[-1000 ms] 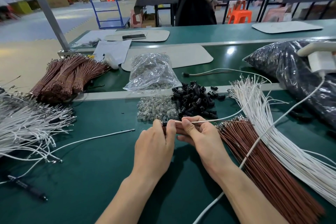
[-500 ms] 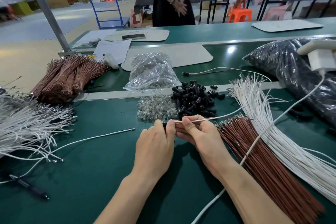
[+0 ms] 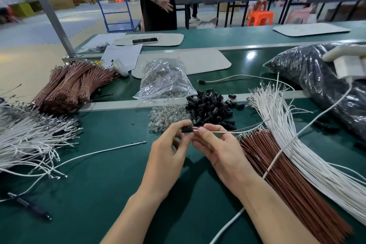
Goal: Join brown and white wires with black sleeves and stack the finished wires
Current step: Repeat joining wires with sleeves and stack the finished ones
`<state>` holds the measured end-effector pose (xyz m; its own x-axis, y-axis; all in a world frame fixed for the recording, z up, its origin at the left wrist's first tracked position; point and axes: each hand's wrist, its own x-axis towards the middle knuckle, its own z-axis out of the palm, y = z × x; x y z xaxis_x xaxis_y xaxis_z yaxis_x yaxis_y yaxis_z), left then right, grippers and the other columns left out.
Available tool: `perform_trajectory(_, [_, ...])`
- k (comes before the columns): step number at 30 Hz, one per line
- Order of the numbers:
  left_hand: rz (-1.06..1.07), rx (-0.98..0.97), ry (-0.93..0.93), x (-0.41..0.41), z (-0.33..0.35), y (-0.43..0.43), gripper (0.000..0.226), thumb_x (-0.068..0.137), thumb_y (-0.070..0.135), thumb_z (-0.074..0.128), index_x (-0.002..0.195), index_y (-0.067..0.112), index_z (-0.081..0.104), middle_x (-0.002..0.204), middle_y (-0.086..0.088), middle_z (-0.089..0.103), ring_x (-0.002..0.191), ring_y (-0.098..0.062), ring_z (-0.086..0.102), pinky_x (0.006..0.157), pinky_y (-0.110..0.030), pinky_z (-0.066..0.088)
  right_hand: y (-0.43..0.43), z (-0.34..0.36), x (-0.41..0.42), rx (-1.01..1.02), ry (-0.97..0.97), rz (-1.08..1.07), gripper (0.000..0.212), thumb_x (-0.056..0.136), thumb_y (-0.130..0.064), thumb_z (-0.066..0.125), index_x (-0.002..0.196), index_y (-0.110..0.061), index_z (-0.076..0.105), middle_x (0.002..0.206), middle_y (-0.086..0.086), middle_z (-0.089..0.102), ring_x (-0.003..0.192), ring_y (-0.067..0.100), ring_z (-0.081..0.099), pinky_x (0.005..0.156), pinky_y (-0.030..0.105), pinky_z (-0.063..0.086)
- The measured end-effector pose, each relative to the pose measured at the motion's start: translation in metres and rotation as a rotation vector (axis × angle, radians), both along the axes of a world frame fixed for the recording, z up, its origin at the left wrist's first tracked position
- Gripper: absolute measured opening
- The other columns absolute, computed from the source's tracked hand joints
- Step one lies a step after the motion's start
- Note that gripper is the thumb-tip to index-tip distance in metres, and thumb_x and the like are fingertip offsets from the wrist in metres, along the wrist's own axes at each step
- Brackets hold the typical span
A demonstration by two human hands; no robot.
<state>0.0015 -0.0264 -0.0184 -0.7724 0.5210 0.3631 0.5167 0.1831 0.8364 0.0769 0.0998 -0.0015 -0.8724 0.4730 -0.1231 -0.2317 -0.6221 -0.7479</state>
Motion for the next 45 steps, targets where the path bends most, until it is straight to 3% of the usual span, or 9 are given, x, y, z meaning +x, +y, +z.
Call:
perform_trajectory(3, [0.027,-0.087,-0.031,0.002,0.0,0.001,0.031,0.094,0.06,0.051,0.124,0.05,0.052,0.085,0.017,0.065,0.069,-0.01,0.061,0.063,-0.028,0.051,-0.001,-0.004,-0.001,0.045,0.025,-0.015,0.024,0.079,-0.009,0.072,0.099,-0.007,0.058,0.099,0.019,0.076,0.091,0.026,0.075,0.075,0.027,0.06])
perform_trajectory(6, [0.1,-0.212,0.001,0.005,0.003,0.001,0.038,0.091,0.074,0.031,0.112,0.048,0.049,0.077,0.02,0.065,0.067,-0.005,0.061,0.061,-0.034,0.046,-0.004,-0.007,-0.001,0.184,0.012,-0.01,0.018,0.086,-0.01,0.072,0.098,-0.01,0.058,0.102,0.017,0.076,0.098,0.027,0.075,0.078,0.029,0.06])
perform_trajectory(10, [0.183,-0.272,0.018,0.006,0.005,0.001,0.057,0.091,0.079,0.016,0.086,0.033,0.049,0.063,0.007,0.062,0.065,-0.006,0.057,0.058,-0.034,0.04,-0.008,-0.009,0.0,0.323,-0.01,-0.014,0.013,0.091,-0.013,0.071,0.096,-0.011,0.059,0.104,0.011,0.077,0.101,0.023,0.074,0.075,0.025,0.059])
perform_trajectory(13, [0.196,-0.307,0.012,0.006,0.006,0.001,0.062,0.092,0.074,0.014,0.085,0.027,0.054,0.066,0.005,0.062,0.068,-0.011,0.058,0.067,-0.042,0.046,-0.009,-0.009,-0.001,0.306,-0.028,-0.014,0.011,0.092,-0.01,0.071,0.093,-0.011,0.06,0.102,0.011,0.078,0.098,0.022,0.075,0.075,0.023,0.058])
perform_trajectory(21, [0.234,-0.322,0.037,0.008,0.005,0.005,0.053,0.096,0.063,0.02,0.074,0.023,0.047,0.062,0.004,0.058,0.061,-0.007,0.052,0.061,-0.04,0.035,-0.009,-0.006,0.001,0.239,-0.057,0.005,0.012,0.091,-0.005,0.07,0.09,-0.01,0.059,0.098,0.016,0.077,0.096,0.022,0.075,0.079,0.023,0.058])
perform_trajectory(26, [0.221,-0.3,0.024,0.006,0.001,0.004,0.055,0.092,0.069,0.018,0.084,0.023,0.048,0.068,0.001,0.062,0.067,-0.017,0.055,0.063,-0.041,0.038,-0.01,-0.007,-0.001,0.287,-0.076,0.007,0.01,0.092,-0.005,0.07,0.092,-0.007,0.059,0.096,0.015,0.077,0.094,0.022,0.075,0.082,0.025,0.058])
perform_trajectory(31, [0.049,-0.052,-0.165,0.002,0.007,0.001,0.044,0.093,0.068,0.04,0.088,0.029,0.061,0.062,0.01,0.059,0.053,-0.008,0.047,0.055,-0.034,0.041,-0.009,-0.003,-0.001,0.252,0.0,0.012,0.013,0.091,-0.006,0.069,0.098,-0.01,0.058,0.103,0.013,0.077,0.098,0.02,0.074,0.078,0.02,0.056])
perform_trajectory(36, [-0.035,0.141,-0.316,-0.004,0.013,-0.002,0.021,0.092,0.045,0.062,0.098,0.025,0.065,0.075,0.013,0.066,0.058,-0.008,0.054,0.056,-0.02,0.047,-0.004,0.0,0.0,0.136,0.049,-0.037,0.032,0.078,-0.019,0.072,0.106,-0.011,0.058,0.105,0.014,0.076,0.092,0.017,0.074,0.074,0.02,0.057])
perform_trajectory(45, [-0.028,0.16,-0.354,-0.007,0.008,0.001,0.014,0.102,0.012,0.056,0.097,0.017,0.068,0.071,0.009,0.069,0.066,-0.006,0.061,0.066,-0.019,0.052,-0.005,-0.003,-0.001,0.176,0.028,-0.031,0.028,0.079,-0.021,0.071,0.103,-0.011,0.061,0.106,0.014,0.076,0.09,0.017,0.074,0.075,0.02,0.056])
